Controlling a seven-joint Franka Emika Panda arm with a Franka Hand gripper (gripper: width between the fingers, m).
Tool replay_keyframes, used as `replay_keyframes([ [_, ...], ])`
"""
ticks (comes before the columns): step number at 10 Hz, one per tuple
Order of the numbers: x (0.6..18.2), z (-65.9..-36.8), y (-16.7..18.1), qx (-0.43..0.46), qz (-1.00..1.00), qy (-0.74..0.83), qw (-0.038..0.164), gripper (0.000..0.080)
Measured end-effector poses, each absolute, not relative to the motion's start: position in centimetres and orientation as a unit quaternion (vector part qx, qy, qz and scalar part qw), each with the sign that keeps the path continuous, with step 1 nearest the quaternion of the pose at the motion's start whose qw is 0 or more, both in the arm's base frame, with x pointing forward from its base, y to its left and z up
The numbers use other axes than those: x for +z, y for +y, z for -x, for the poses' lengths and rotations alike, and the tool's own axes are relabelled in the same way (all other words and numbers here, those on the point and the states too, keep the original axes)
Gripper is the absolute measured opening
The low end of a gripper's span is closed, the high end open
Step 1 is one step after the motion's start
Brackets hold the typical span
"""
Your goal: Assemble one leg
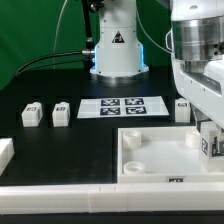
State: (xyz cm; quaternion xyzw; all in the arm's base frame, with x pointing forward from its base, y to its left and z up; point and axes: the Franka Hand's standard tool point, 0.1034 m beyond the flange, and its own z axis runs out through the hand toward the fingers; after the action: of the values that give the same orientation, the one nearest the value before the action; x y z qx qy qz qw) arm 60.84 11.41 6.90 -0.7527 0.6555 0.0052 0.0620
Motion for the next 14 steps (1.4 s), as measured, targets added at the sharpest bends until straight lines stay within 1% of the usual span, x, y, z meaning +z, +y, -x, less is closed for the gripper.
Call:
replay_keyframes([
  [1,6.9,-60.84,11.42,0.005,0.754,0.654,0.062,0.0624],
  [2,6.9,-60.84,11.44,0.004,0.762,0.644,0.062,0.0642],
  [4,6.9,-60.83,11.45,0.002,0.785,0.616,0.062,0.0642],
  [6,6.99,-60.83,11.75,-0.003,0.847,0.527,0.061,0.0649],
  [9,6.85,-60.82,11.65,-0.017,0.939,0.338,0.054,0.0649],
  [13,6.9,-60.98,11.51,-0.032,0.994,0.094,0.035,0.0649],
  [14,6.9,-60.98,11.45,-0.034,0.998,0.048,0.033,0.0649],
])
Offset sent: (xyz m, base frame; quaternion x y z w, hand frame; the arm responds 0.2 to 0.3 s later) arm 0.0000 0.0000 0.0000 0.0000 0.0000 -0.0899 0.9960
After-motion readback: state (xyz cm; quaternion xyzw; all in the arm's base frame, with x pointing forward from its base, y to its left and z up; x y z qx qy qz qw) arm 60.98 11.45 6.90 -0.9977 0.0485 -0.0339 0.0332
